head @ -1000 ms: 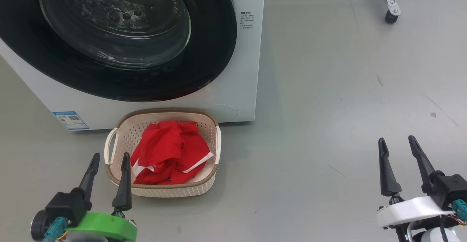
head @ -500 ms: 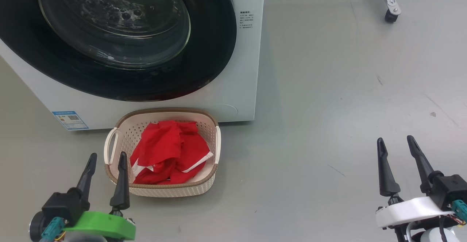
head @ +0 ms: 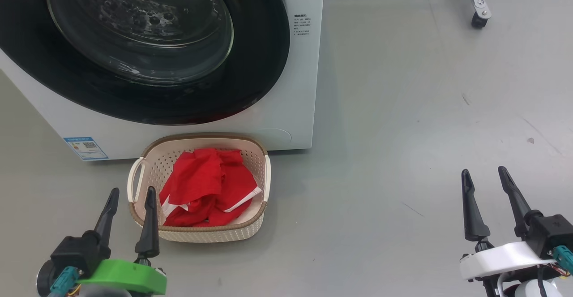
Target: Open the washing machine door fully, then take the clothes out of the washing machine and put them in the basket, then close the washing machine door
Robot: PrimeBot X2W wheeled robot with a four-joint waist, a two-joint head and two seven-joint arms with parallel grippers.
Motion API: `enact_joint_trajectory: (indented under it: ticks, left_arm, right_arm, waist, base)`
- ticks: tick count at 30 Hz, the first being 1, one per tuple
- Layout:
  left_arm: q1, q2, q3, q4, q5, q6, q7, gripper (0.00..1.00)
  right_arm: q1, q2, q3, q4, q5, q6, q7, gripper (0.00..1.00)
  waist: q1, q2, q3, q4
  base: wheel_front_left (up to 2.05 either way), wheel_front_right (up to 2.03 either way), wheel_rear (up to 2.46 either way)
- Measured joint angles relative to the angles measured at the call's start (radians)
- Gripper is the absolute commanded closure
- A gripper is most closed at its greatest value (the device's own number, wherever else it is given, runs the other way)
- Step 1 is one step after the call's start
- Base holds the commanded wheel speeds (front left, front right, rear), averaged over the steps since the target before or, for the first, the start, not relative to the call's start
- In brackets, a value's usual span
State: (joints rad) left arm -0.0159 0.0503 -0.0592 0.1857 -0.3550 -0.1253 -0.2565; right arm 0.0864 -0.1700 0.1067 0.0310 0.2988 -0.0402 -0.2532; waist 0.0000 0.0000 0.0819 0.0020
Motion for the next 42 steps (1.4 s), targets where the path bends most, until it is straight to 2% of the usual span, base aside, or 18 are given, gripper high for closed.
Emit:
enact_joint_trajectory:
  ticks: [12, 13, 19, 24, 42]
  left_arm:
    - [0.0, 0.005, -0.015, 0.005, -0.013, 0.0, 0.0, 0.0]
    - [0.0, 0.004, -0.015, 0.006, -0.013, 0.0, 0.0, 1.0]
    - [0.015, -0.012, -0.022, 0.054, -0.016, 0.0, 0.0, 1.0]
    - [0.02, -0.013, -0.025, 0.053, -0.059, 0.0, 0.003, 1.0]
    - [0.02, -0.013, -0.008, 0.047, -0.305, 0.0, 0.063, 1.0]
  right_arm:
    - [0.0, 0.009, -0.007, 0.001, -0.003, 0.012, 0.0, 0.0]
    - [0.0, 0.01, -0.007, 0.004, -0.004, 0.012, 0.0, 1.0]
    - [0.023, 0.038, 0.003, 0.051, 0.004, 0.012, 0.001, 1.0]
    - [0.025, 0.04, 0.003, 0.051, 0.042, 0.02, 0.001, 1.0]
    - [0.022, 0.056, -0.025, 0.058, 0.306, 0.039, 0.055, 1.0]
  waist:
    - [0.0, 0.0, -0.002, 0.001]
    - [0.0, 0.0, -0.002, 0.001]
    - [0.0, 0.0, -0.002, 0.001]
    - [0.0, 0.0, -0.006, 0.0]
    - [0.0, 0.0, -0.02, 0.0]
  base:
    - [0.0, 0.0, 0.0]
    - [0.0, 0.0, 0.0]
    - [0.0, 0.0, 0.0]
    - [0.0, 0.0, 0.0]
    - [0.0, 0.0, 0.0]
